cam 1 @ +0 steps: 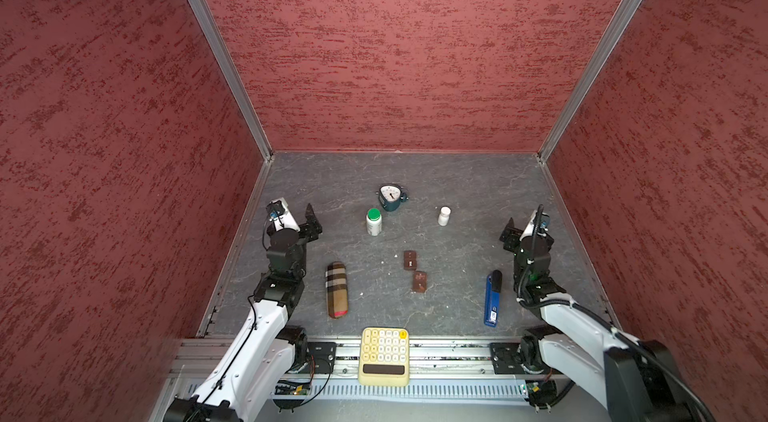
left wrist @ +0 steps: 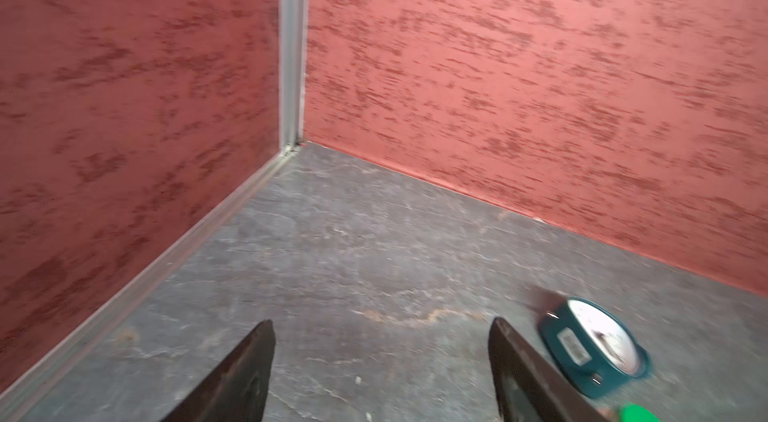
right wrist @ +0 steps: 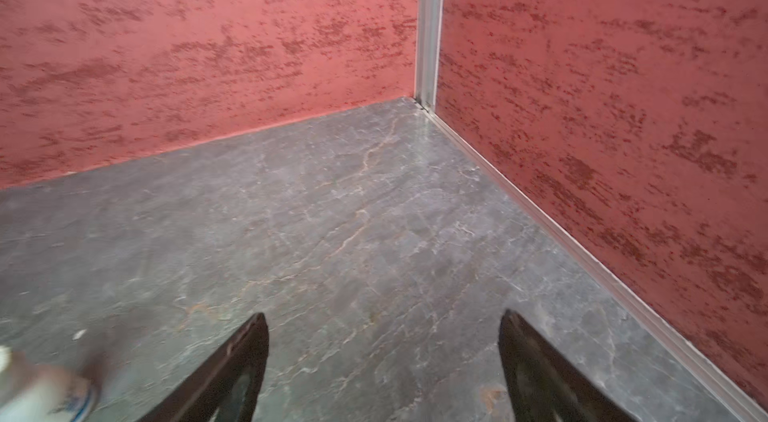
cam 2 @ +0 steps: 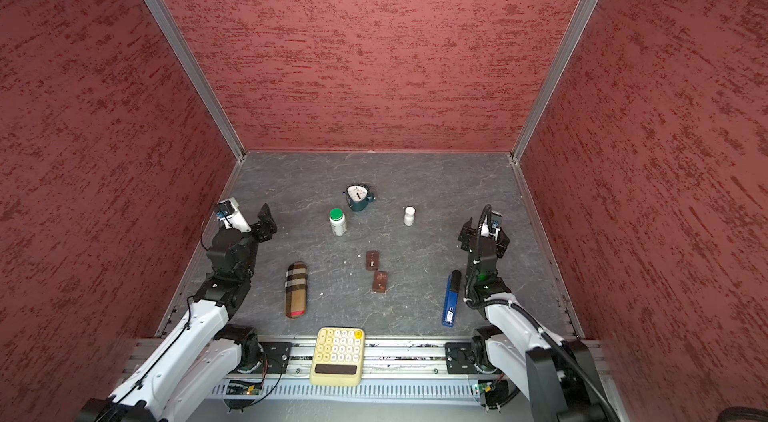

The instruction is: Sort the pills into containers

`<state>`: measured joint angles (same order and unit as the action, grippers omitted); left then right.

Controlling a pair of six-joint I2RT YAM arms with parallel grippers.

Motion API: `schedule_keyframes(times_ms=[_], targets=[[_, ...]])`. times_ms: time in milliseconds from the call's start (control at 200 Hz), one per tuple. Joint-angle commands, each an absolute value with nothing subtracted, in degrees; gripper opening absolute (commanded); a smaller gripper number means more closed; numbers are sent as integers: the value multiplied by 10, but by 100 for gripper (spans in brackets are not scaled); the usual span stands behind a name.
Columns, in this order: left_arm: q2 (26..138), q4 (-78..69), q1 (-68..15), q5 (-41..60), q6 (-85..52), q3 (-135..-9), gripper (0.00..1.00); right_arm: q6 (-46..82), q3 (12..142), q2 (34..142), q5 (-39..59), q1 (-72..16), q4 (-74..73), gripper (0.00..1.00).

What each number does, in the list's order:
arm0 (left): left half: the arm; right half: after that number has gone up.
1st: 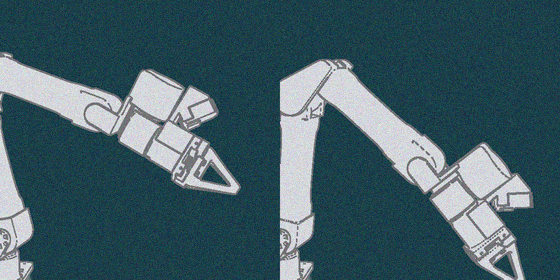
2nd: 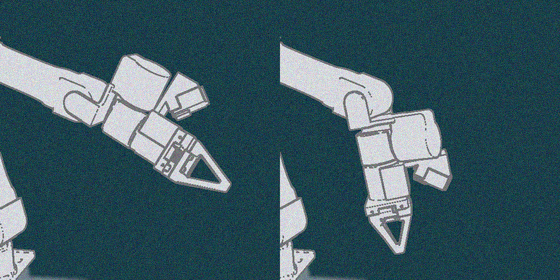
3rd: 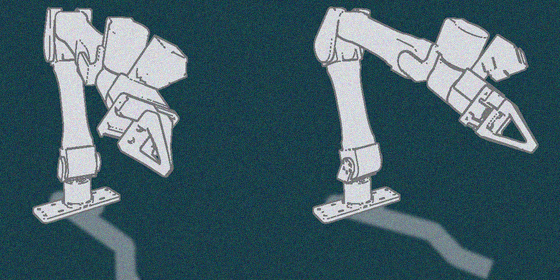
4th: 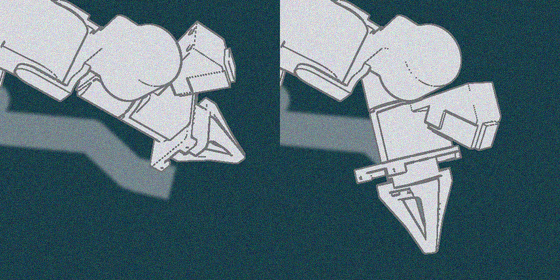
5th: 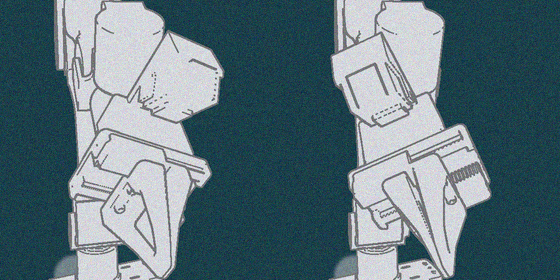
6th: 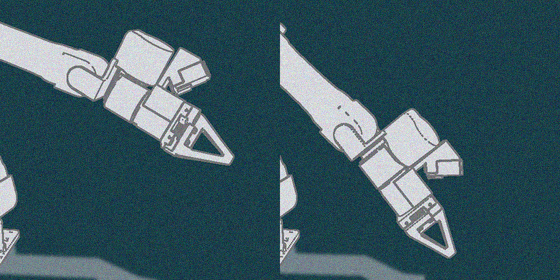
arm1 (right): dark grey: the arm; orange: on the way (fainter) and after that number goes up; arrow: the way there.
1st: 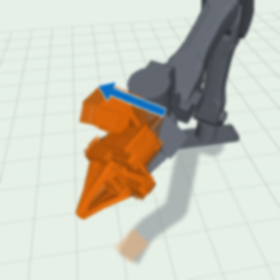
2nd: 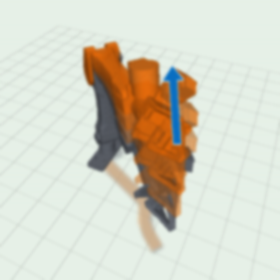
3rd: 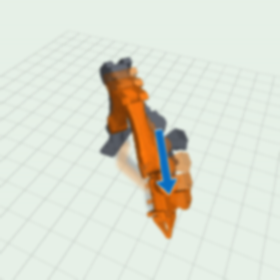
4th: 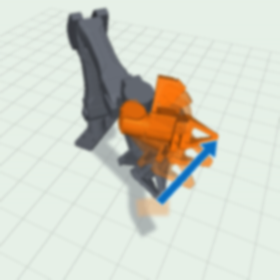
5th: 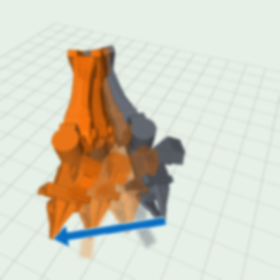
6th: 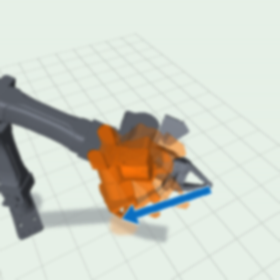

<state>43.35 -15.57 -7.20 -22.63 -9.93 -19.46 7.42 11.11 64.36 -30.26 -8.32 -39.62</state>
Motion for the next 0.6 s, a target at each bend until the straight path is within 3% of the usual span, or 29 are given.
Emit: schedule_keyframes(times_ms=[0,65,316,351,406,481,596], targets=[[455,-263,-63,-284,-53,-157,87,33,96,756,-311,-61,-665,90],[482,-319,-62,-304,-42,-136,100,7,107,792,-297,-52,-700,91],[605,-447,-40,-286,-4,-102,99,16,140,882,-145,-7,-689,93],[627,-473,-34,-273,-4,-97,100,8,137,906,-146,-4,-744,94],[665,-536,-28,-250,2,-85,99,25,153,879,-130,3,-664,96],[719,-617,-24,-218,20,-78,99,26,155,889,-130,7,-680,99],[728,-543,-31,-185,51,-120,100,30,151,887,-142,9,-683,99]])
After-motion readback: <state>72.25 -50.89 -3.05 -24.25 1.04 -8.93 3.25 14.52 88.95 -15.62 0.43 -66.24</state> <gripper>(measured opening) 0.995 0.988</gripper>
